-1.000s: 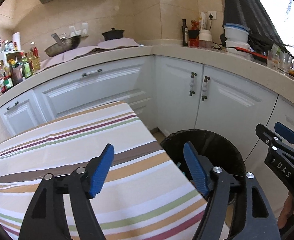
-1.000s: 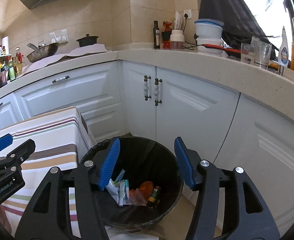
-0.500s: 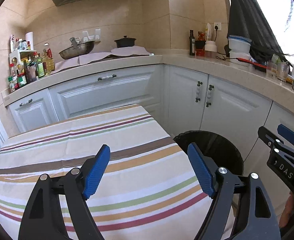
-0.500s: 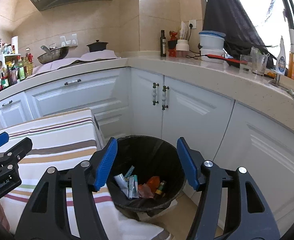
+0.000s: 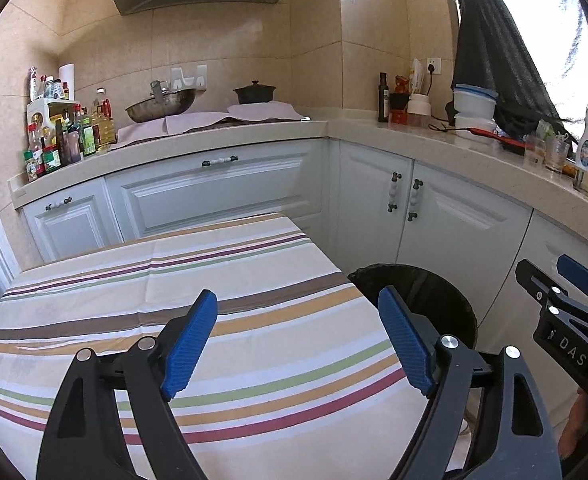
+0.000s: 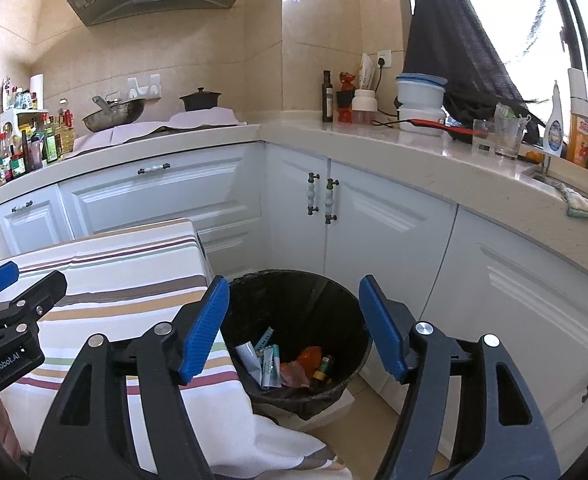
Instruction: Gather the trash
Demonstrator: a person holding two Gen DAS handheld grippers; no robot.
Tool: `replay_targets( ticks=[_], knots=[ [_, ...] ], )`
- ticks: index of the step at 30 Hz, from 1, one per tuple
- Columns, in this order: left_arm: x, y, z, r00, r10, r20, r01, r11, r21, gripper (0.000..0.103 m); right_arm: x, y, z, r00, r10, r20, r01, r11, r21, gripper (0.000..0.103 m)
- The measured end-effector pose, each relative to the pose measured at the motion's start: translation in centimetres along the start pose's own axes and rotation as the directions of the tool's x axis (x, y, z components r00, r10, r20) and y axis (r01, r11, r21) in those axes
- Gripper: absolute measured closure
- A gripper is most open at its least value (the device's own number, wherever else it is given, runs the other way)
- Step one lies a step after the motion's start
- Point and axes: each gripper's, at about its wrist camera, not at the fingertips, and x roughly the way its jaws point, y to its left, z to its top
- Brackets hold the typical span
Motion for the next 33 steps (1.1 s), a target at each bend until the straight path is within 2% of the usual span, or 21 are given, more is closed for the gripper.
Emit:
replay_targets(
  ticks=[33],
  knots=[
    [-0.1,0.1,-0.4,1.000,-0.015,-0.010,0.015,1.000,-0.005,0.022,0.1,-1.1,-0.3,1.000,-0.023,-0.005,0.023,1.000,0.014,0.037]
  ],
)
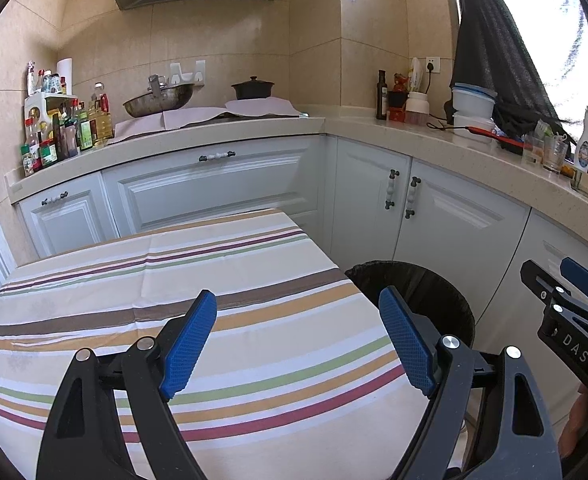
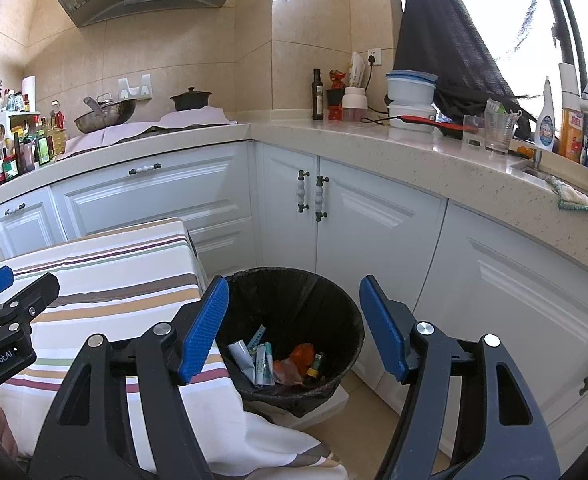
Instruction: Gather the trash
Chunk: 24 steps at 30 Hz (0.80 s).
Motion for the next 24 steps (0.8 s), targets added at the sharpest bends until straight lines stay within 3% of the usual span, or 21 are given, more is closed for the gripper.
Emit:
replay_targets(
  ticks=[24],
  knots=[
    [0.36,-0.01,-0.28,1.000,-0.006,-0.010,0.006,1.000,-0.005,0.022,0.26,0.01,-0.05,1.000,0.000,-0.004,0.000,1.000,-0.001,0.037]
  ],
)
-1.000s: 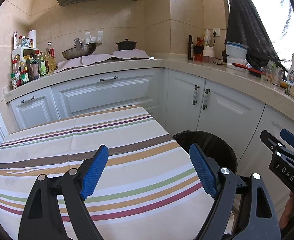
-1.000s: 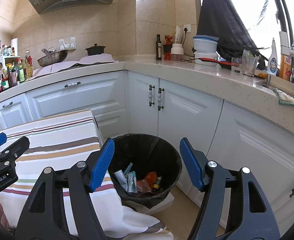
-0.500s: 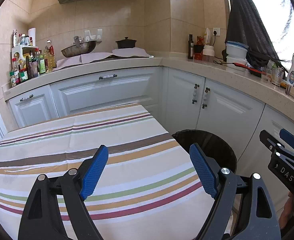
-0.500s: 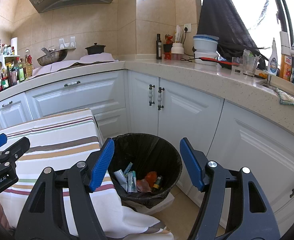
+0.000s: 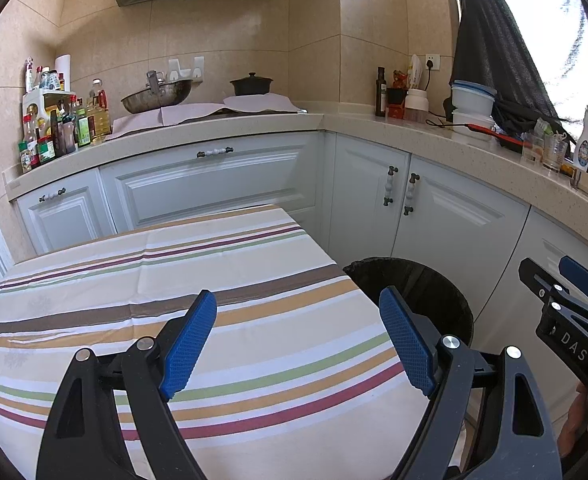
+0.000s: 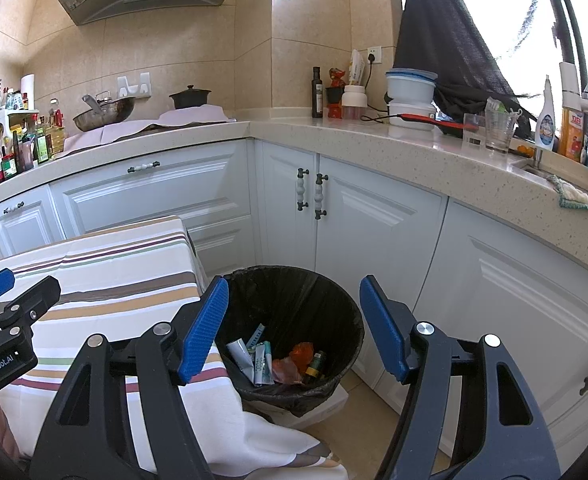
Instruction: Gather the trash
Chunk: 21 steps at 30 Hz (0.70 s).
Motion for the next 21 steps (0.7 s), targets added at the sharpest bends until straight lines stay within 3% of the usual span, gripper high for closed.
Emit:
replay_targets(
  ticks=[21],
  knots=[
    [-0.07,0.08,0.06,1.000,0.001,0.000,-0.001,1.000,0.002,0.022,0.12,-0.07,-0.02,1.000,0.000,-0.002,0.000,1.000,0.000,0.036]
  ],
)
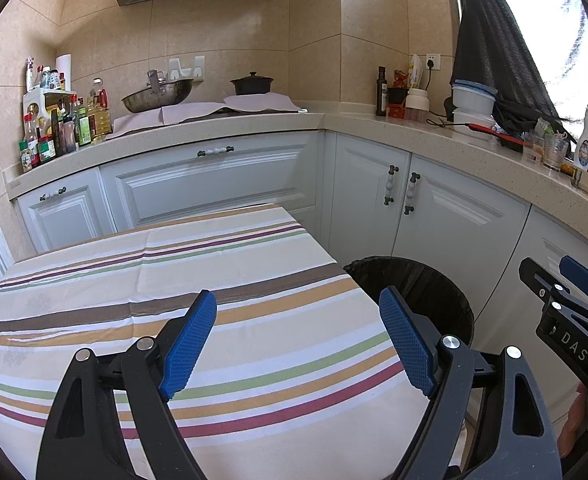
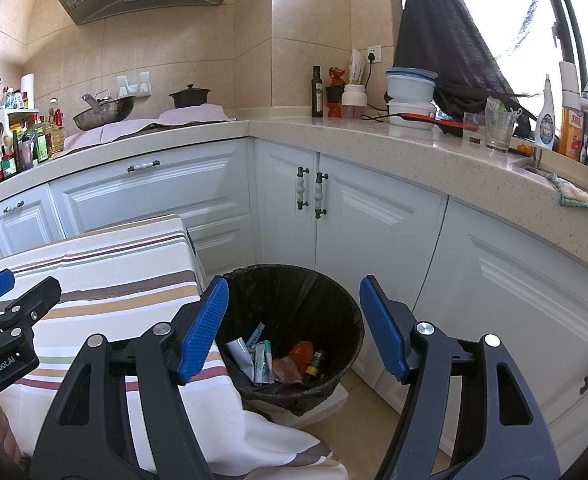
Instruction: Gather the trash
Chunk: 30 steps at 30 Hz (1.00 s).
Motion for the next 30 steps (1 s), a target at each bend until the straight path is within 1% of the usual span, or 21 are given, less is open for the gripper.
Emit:
replay_targets(
  ticks=[8,14,24,30],
  knots=[
    [-0.03,0.03,-0.28,1.000,-0.007,0.005,0.007,1.000,-0.006,0.022,0.04,-0.02,0.00,1.000,0.001,0.000,-0.001,1.000,-0.001,0.036],
    [-0.17,-0.14,-0.26,1.000,-0.008,0.005,0.008,1.000,0.005,0.020,-0.01,0.03,0.02,1.000,0.000,-0.001,0.000,1.000,-0.001,0.036],
    [0.06,-0.25,-0.37,1.000,-0.026,-0.016,0.027,1.000,0.012,0.018,0.08,0.07,-0.17,1.000,0.000,-0.002,0.000,1.000,-0.003,0.036],
    [0.25,-0.10,-0.54,0.999,-0.027,-0.017,0.027,1.000,-0.004,0.015,0.25,0.02,-0.48,1.000,0.002,-0.006,-0.002,1.000,-0.006,0.036]
  ],
)
